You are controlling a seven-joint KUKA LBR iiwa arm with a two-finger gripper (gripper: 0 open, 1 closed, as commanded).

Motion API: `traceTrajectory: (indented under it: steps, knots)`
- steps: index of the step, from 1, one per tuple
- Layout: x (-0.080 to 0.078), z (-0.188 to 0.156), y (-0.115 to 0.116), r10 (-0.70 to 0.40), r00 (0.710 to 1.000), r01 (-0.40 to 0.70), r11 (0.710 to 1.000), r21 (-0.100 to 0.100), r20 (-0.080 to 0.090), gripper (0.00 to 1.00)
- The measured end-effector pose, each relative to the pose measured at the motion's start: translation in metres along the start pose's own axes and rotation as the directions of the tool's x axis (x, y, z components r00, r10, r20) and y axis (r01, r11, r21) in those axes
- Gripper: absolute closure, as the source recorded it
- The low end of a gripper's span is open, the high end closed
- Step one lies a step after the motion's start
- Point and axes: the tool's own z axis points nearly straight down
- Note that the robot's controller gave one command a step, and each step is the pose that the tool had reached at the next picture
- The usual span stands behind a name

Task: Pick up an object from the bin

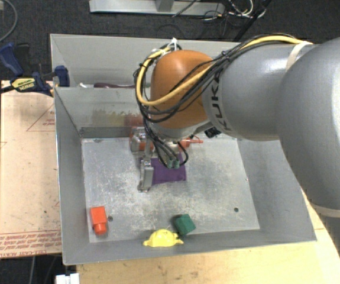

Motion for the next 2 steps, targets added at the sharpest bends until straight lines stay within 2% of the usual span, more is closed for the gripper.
traceTrajectory:
  steps: [1,2]
  knots:
    - [0.001,0.047,-0.054,0.042,0.999,-0.042,0.999,0.005,-0.007,0.0]
    - [-0.004,0.095,-0.125,0.058,0.998,-0.058,0.998,-0.008,0.009,1.0]
